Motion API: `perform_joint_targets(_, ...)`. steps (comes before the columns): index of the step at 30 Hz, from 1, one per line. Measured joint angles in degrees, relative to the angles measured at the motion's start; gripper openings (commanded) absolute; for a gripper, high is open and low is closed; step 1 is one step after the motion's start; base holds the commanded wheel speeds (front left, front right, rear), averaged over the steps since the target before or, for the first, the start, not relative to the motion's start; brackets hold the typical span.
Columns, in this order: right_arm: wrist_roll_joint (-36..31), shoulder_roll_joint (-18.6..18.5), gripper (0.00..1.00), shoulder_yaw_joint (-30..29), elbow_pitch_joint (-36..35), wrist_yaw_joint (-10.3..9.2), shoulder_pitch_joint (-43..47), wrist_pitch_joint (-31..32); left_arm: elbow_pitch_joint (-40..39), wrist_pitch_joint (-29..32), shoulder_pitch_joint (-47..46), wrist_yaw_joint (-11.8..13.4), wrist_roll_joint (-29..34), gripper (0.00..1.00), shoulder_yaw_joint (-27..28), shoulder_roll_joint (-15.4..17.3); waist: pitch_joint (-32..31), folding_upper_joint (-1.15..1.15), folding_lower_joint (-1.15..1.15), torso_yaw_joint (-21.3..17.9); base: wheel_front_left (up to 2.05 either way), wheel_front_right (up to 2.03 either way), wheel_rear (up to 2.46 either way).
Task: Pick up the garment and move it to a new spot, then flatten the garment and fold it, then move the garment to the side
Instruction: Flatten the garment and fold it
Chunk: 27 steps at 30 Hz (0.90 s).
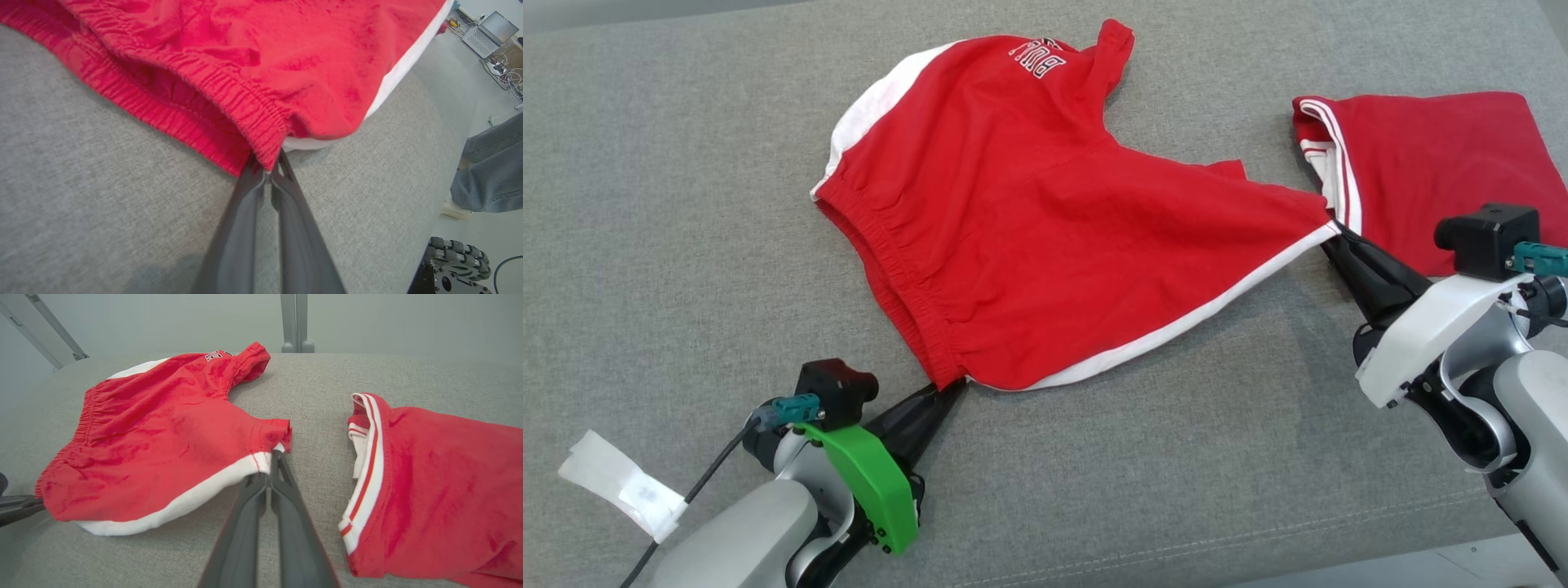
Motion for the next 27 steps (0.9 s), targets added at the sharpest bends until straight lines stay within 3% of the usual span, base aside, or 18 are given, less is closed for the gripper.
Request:
perform_joint_targets(4, 0.08, -0.02, 0.00, -0.43, -0.58, -0.37, -0.03, -0.08, -1.08, 0.01, -0.22, 0.00, -1.89, 0.00, -0.11, 0.41, -0.25, 0.00, 0.00, 0.20, 0.00, 0.00, 0.00)
perform_joint_targets(7, 0.19, -0.64, 0.00, -1.19, -1.02, -0.33, -0.10, -0.08, -4.76, 0.86, -1.88, 0.00, -4.32, 0.00, 0.12, 2.63, -0.57, 0.00, 0.00, 0.34, 0.00, 0.00, 0.00)
perform_joint_targets(16, 8.93, -3.22, 0.00, -7.25, -10.98, 2.21, -2.58, 0.64, -23.94, 8.03, -7.22, 0.00, -12.57, 0.00, 1.64, 14.30, -3.26, 0.00, 0.00, 0.81, 0.00, 0.00, 0.00)
perform_joint_targets(17, 11.44, -4.64, 0.00, -8.84, -14.16, 2.77, -2.26, 1.27, -29.15, 10.12, -7.38, 0.00, -15.48, 0.00, 1.67, 16.90, -4.13, 0.00, 0.00, 0.78, 0.00, 0.00, 0.00)
perform_joint_targets(21, 17.23, -6.44, 0.00, -13.23, -22.96, 3.81, -1.01, 1.13, -40.84, 13.86, -9.02, 0.00, -20.86, 0.00, 2.42, 21.24, -5.98, 0.00, 0.00, 0.61, 0.00, 0.00, 0.00)
perform_joint_targets(27, 24.36, -10.56, 0.00, -22.70, -35.02, 3.65, -1.07, 0.70, -53.61, 17.70, -14.82, 0.00, -28.13, 0.00, 10.80, 30.17, -8.01, 0.00, 0.00, -0.50, 0.00, 0.00, 0.00)
